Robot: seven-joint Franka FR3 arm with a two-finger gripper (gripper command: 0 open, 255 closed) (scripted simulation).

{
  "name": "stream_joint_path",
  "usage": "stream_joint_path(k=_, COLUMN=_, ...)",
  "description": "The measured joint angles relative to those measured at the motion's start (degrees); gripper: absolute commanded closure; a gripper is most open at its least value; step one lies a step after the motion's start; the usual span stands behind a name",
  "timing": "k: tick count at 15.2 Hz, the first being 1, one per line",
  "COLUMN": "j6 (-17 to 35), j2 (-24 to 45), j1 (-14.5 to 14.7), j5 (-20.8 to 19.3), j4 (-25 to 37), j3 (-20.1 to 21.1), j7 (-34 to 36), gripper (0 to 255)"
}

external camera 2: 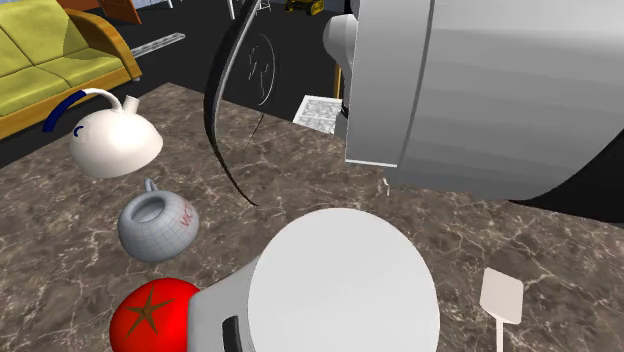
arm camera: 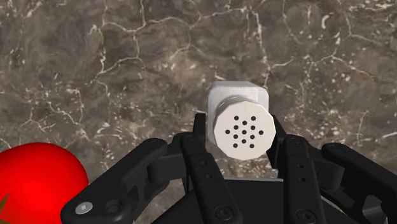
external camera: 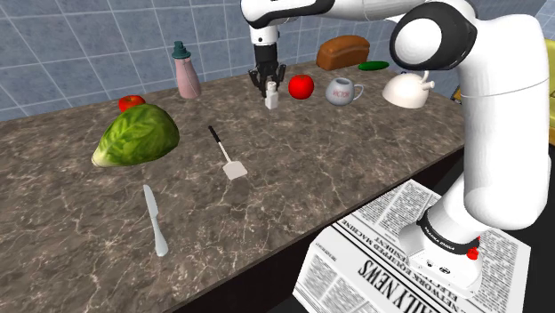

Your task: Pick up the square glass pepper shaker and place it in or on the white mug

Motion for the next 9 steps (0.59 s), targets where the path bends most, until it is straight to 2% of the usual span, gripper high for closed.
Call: stream_joint_path(k=9, j6=-7.27, j2=0.67, j1=0.01, j5=-0.03, j4=7.97, j3=0.02, j7=0.20, gripper=255)
